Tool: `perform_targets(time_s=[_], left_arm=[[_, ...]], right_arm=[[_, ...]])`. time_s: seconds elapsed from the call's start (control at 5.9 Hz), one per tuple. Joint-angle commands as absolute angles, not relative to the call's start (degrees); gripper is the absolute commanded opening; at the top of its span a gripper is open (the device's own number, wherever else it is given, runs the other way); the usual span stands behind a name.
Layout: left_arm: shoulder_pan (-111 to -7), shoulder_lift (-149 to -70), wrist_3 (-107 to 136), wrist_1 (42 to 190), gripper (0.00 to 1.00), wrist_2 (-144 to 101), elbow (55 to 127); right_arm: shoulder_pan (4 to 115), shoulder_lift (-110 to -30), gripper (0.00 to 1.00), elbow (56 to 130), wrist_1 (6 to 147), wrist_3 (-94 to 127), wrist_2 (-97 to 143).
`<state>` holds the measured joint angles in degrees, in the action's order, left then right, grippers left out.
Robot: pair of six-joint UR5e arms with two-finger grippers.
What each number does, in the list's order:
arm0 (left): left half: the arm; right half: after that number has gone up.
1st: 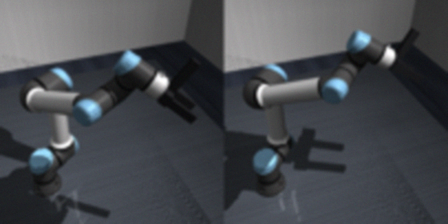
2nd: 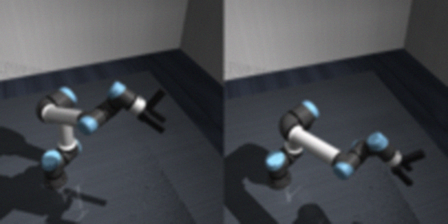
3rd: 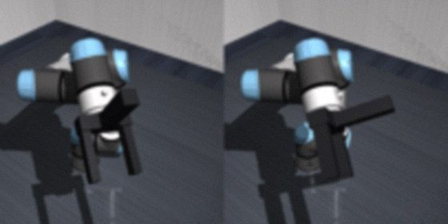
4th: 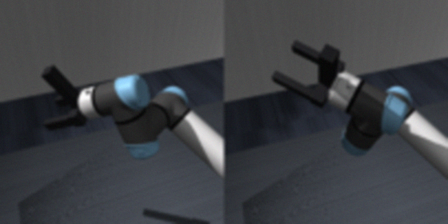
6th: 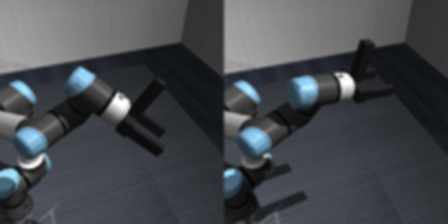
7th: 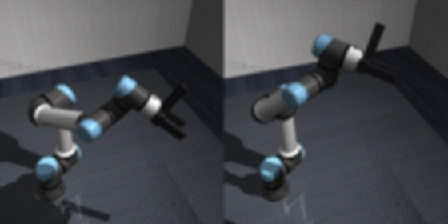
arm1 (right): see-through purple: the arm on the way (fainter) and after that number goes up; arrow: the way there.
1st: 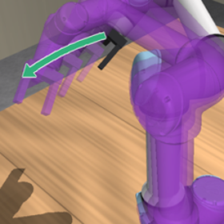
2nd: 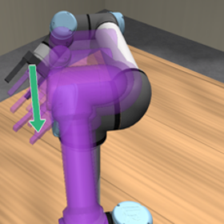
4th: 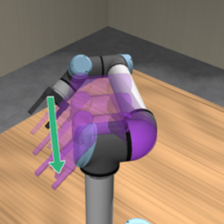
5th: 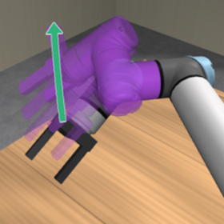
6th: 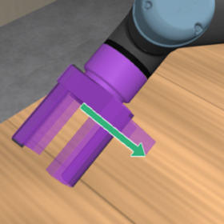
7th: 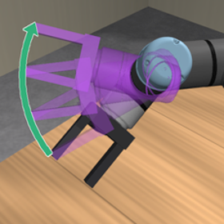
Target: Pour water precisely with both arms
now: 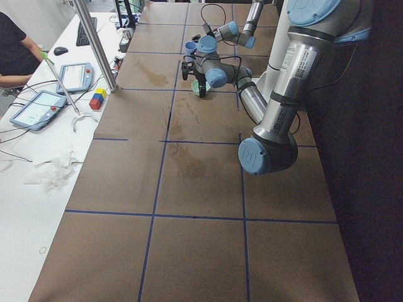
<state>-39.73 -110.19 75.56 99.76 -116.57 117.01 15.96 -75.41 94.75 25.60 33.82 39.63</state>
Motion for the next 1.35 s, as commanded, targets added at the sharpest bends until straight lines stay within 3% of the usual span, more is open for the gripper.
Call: perform_targets(time_s=[0.0,0.51,1.19], left_arm=[[-39.9,-110.13,75.5,99.76,1.0,-116.54,116.89],[-39.9,-110.13,75.5,99.84,1.0,-116.46,116.63],[-39.9,-110.13,75.5,99.76,1.0,-116.46,116.63]], right_arm=[[9.95,-68.6,0.19,94.83,37.27,31.47,29.74],[9.41,-65.48,0.08,94.66,48.51,24.28,28.91],[6.78,-62.58,0.07,94.05,58.36,7.61,22.08]])
